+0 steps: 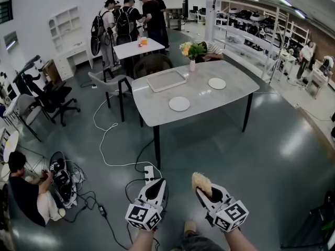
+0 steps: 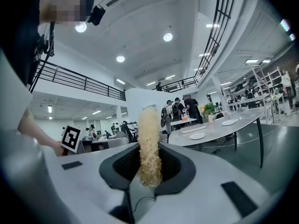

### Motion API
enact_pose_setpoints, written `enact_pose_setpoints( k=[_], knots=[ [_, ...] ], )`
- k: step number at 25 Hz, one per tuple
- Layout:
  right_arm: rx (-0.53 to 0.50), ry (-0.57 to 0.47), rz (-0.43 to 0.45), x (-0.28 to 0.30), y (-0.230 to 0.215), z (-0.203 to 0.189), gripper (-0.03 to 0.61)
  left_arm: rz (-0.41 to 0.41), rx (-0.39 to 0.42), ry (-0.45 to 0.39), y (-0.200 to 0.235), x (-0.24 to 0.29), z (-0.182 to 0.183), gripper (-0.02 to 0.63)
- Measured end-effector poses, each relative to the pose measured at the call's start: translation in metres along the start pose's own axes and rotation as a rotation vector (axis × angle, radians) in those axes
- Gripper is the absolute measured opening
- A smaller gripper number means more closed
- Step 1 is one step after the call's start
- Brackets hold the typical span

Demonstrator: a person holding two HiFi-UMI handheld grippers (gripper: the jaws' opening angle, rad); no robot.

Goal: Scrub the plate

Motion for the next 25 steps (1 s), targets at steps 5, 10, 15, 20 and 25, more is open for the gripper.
enact_pose_setpoints(
  k=[5,10,15,20,25],
  knots=[
    [0.003,0.013,0.002,0.025,-0.032,0.006,0.080,0.006,-0.002,0.013,0.014,0.038,0.000,0.011],
    [-0.013,0.029,-0.004,0.046,-0.062,0.011,0.080,0.030,-0.007,0.013,0.030,0.066,0.001,0.011],
    [-0.009,0.035,-0.010,0.064,-0.082,0.013,0.080,0.044,-0.016,0.009,0.044,0.084,-0.002,0.011],
    [-0.015,0.036,0.010,0.082,-0.089,0.018,0.080,0.044,-0.022,0.018,0.055,0.099,-0.001,0.011],
    [-0.020,0.041,0.019,0.110,-0.103,0.017,0.080,0.046,-0.028,0.025,0.080,0.122,-0.003,0.011]
  ],
)
Point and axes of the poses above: the fingertips, and each gripper's own axes: x forward along the fingers, y to its left, z out of its top, the point moved 3 cm from there along -x, backward along the fingers, and after that the axes turned 11 degrees about -z, right-handed, at the moved point
